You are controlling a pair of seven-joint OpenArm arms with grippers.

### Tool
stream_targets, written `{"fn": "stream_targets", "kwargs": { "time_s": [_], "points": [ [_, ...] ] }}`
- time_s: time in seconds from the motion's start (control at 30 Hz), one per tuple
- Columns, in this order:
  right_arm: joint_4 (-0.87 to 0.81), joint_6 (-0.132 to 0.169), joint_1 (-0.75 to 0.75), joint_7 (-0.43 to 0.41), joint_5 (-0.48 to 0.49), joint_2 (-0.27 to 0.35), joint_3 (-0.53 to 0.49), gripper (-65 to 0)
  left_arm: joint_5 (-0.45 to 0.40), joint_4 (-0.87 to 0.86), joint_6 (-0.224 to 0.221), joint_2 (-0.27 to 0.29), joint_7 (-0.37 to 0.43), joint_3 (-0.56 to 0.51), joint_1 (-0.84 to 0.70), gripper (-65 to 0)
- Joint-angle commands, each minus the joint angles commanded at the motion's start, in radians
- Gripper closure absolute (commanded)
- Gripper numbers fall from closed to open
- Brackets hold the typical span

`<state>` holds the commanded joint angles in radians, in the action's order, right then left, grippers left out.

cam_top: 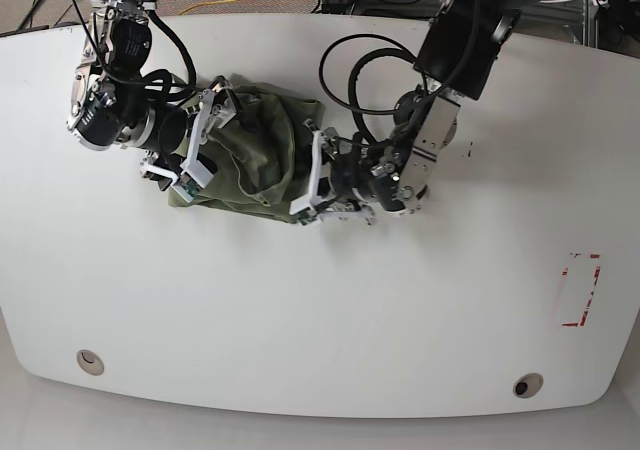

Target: Layout the t-shirt on the table in an organized manner, then fold the t-shirt properly

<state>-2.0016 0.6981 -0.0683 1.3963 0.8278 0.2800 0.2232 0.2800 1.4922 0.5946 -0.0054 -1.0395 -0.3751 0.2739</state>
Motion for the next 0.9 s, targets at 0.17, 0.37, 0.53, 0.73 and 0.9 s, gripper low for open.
{"fn": "stream_targets", "kwargs": {
  "time_s": [0.17, 0.37, 0.53, 0.73, 0.9],
  "points": [
    [0.000, 0.000, 0.005, 0.000, -0.002, 0.003, 0.000, -56.9, 0.000, 0.133, 0.089, -0.051, -0.031, 0.094, -0.025, -31.9],
    [0.003, 0.000, 0.003, 0.000, -0.006, 0.002, 0.000, -56.9, -0.003, 0.232, 0.104, -0.118, -0.044, 0.302, -0.035, -31.9],
    [0.006, 0.000, -0.005, 0.000, -0.005, -0.009, -0.006, -56.9, -0.002, 0.232, 0.104, -0.195, -0.044, 0.468, -0.031, -31.9],
    [0.006, 0.000, -0.034, 0.000, -0.008, -0.044, -0.008, -56.8, 0.000, 0.235, 0.104, -0.296, -0.044, 0.516, -0.032, -31.9],
    [0.035, 0.000, -0.057, 0.000, -0.002, -0.063, -0.008, -56.8, 0.000, 0.235, 0.104, -0.322, -0.044, 0.517, -0.035, -31.9]
  ]
}}
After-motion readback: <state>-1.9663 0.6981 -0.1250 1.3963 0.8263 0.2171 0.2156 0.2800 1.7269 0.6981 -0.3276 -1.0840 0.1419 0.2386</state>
